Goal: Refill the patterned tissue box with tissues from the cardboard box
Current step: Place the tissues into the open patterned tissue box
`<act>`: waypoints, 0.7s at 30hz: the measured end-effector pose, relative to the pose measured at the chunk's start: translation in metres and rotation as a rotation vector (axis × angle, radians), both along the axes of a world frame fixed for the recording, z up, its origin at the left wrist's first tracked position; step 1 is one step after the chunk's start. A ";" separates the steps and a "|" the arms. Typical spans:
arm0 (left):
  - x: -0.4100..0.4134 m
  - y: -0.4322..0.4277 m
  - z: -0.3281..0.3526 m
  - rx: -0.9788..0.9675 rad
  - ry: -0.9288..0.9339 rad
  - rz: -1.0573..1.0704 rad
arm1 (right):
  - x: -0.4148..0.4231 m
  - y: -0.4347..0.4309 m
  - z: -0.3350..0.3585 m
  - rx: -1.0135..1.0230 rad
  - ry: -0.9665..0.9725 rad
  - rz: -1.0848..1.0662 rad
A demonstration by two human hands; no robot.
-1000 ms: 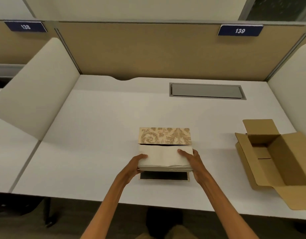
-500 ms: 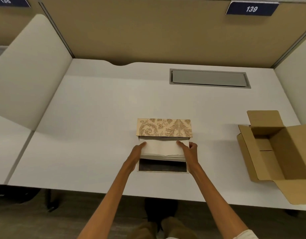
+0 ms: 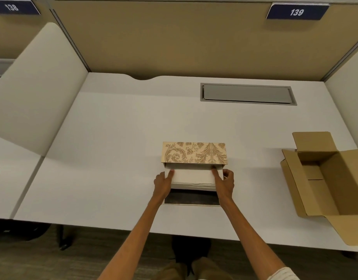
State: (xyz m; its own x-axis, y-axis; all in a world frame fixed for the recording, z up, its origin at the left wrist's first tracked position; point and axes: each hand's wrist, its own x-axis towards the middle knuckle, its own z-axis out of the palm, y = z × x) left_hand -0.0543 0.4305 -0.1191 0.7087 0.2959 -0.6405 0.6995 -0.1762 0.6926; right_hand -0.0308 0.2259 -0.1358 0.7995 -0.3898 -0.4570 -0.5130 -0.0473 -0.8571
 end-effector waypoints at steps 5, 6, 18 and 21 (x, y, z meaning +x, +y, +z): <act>-0.008 -0.006 0.001 0.038 -0.133 0.023 | -0.002 -0.002 0.001 -0.013 -0.015 0.032; -0.009 -0.008 0.003 0.039 -0.160 0.034 | -0.002 -0.002 0.003 -0.019 -0.017 0.038; -0.024 -0.029 0.010 0.094 -0.339 -0.028 | -0.022 0.008 0.014 -0.104 -0.041 0.196; -0.025 -0.025 0.012 0.078 -0.314 -0.077 | -0.022 0.007 0.010 -0.136 0.011 0.254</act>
